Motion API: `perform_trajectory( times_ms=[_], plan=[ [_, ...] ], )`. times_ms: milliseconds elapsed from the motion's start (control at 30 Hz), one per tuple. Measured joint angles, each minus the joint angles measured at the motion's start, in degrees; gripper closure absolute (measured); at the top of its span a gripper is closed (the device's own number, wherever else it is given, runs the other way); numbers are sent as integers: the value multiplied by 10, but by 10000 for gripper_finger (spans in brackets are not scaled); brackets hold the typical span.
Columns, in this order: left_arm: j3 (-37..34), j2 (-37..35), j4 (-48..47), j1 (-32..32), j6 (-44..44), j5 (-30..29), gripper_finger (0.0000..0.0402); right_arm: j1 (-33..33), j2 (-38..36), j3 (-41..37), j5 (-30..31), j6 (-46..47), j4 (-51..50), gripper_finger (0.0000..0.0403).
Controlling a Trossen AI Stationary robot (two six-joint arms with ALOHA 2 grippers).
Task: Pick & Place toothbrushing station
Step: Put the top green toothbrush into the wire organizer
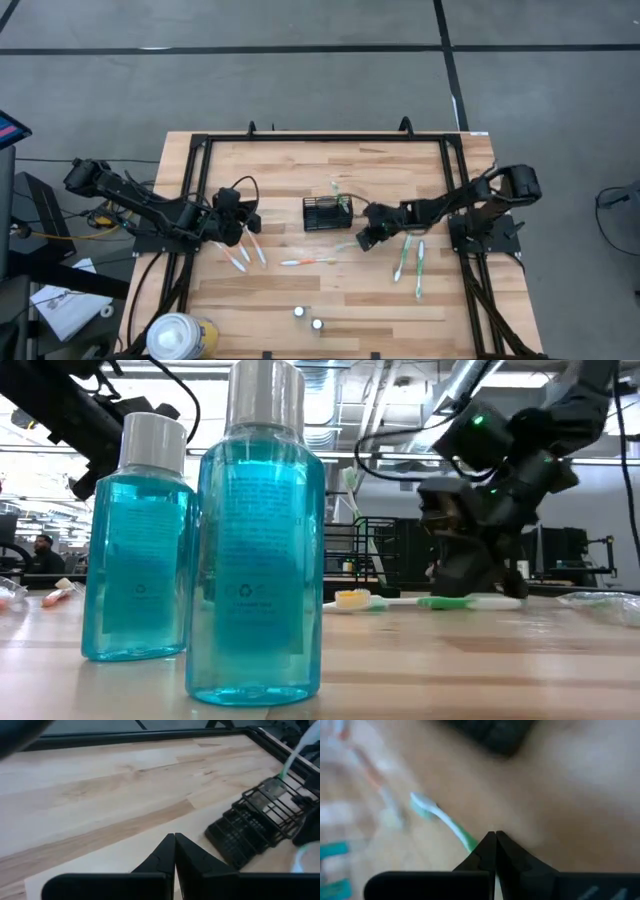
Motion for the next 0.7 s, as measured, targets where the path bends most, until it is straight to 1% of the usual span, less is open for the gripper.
perform_trajectory(
  times_ms=[167,200,233,333,433,500,533,600,700],
  plan=[
    [0,0,8,-18,0,14,401,122,4,-2,-36,93,39,403],
    [0,0,8,-20,0,13,401,147,4,-3,-33,113,40,403],
    [0,0,8,-21,0,11,401,171,3,-3,-21,135,39,403],
    [0,0,13,-22,1,7,401,216,-18,-4,82,178,13,403],
    [0,0,35,-22,24,4,399,219,-68,-4,189,183,17,403],
    [0,-4,74,-21,57,4,395,209,-107,-2,238,165,21,400],
    [0,-7,97,-21,74,4,392,202,-126,-2,253,155,14,397],
    [0,-9,142,-16,107,20,385,188,-166,-3,262,138,7,387],
    [0,-12,190,0,121,80,361,169,-214,-2,249,125,-3,358]
  ],
)
